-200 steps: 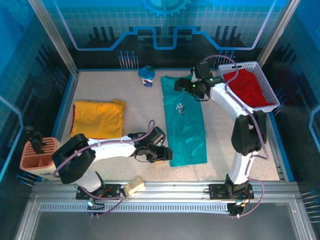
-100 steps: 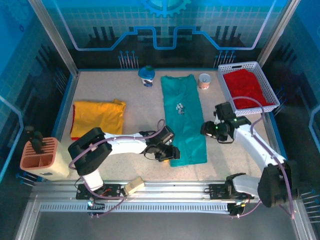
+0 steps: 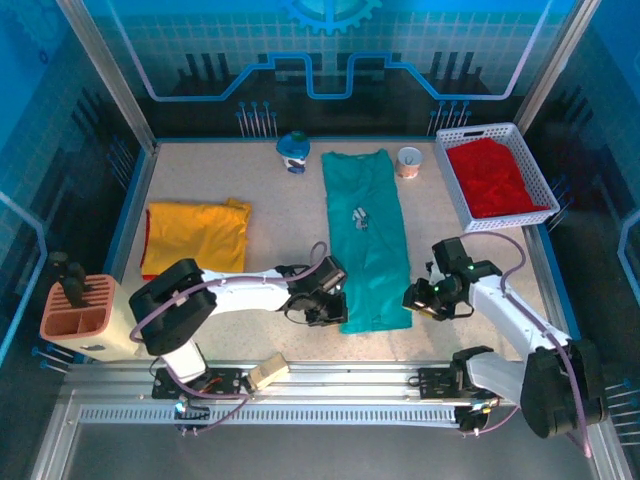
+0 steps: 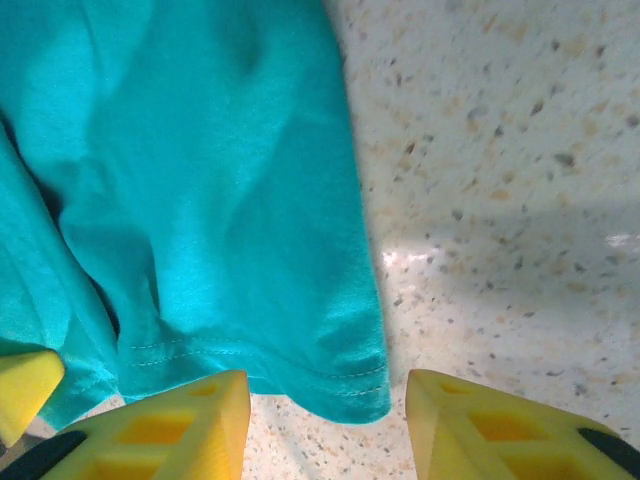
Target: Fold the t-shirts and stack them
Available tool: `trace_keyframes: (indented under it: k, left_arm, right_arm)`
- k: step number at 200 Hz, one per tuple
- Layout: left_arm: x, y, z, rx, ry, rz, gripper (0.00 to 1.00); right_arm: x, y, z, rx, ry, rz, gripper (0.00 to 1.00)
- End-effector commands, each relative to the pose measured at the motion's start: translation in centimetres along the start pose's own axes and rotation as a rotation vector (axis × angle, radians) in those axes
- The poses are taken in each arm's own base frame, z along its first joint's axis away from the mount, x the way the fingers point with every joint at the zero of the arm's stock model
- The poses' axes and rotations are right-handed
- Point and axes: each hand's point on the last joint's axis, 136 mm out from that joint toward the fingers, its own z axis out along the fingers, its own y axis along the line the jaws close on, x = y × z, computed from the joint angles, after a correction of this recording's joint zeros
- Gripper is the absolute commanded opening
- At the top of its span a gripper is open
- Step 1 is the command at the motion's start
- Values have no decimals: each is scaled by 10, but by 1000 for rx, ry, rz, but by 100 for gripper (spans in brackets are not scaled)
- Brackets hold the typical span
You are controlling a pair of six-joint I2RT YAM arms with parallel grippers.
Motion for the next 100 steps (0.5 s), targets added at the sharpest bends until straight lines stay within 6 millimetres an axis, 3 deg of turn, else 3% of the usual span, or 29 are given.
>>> trace_keyframes:
  k: [1, 44, 87, 100]
  left_arm:
    - [15, 21, -10, -44, 9, -28, 8]
    - [28, 34, -23, -47, 3, -45, 10]
    - [35, 45, -25, -51, 7, -61, 28]
    - [34, 45, -24, -46, 3, -62, 30]
  right_arm:
    - [25, 3, 2, -34, 64, 17, 46]
    - [46, 3, 12, -1, 112, -10, 54]
    - [61, 15, 30, -19, 145, -2, 54]
    - [63, 15, 34, -17, 143, 9, 53]
